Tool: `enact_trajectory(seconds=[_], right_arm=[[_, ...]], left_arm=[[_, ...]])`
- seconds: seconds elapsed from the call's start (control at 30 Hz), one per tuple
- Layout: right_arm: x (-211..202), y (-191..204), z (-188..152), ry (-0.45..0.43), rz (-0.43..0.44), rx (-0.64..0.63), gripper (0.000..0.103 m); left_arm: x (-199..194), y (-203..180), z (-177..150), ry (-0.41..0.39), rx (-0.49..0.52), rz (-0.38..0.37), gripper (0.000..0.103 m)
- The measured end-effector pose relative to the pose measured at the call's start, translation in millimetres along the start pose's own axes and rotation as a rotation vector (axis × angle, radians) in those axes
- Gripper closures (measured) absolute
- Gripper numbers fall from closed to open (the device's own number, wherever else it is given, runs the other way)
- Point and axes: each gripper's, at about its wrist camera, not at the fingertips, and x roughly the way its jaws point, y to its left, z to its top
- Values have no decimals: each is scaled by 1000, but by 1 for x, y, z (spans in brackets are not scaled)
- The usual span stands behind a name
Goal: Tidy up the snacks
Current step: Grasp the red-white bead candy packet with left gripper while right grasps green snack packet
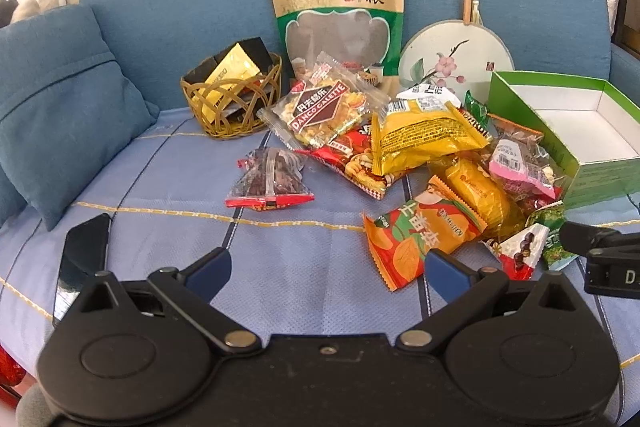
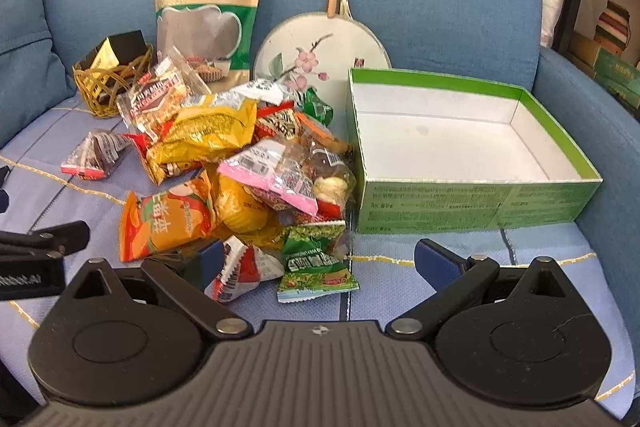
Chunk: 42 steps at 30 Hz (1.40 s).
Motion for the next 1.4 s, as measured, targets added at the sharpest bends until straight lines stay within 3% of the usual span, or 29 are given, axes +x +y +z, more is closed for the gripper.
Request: enact_trajectory(seconds=[0.27, 0.5, 0.73, 0.77, 0.8, 0.87, 1.1, 1.23, 1.4], right_arm=[[19, -3, -11, -79, 114, -9, 0], [49, 8, -10, -3, 187, -114, 0], [58, 2, -23, -15, 239, -161, 0], [56, 2, -24, -12, 237, -178, 0], [53, 2, -24, -14, 232, -192, 0], [48, -1, -22, -14, 246, -201, 0], [27, -19, -26, -57, 283, -180, 0], [6, -40, -33, -78, 336, -101, 0], [-3, -66, -33, -76, 266, -75, 0]], left_arm=[[-2, 16, -1, -12, -42, -22, 0], [-2, 27, -2, 0, -67, -50, 0], [10, 20, -1, 44, -75, -137, 0], [13, 15, 0, 53, -69, -156, 12], [17, 9, 1, 62, -60, -186, 34], [22, 0, 3, 70, -49, -251, 53], [31, -29, 15, 100, -15, -439, 55], [33, -36, 16, 120, -31, -500, 54], [42, -51, 16, 151, -50, -536, 54]])
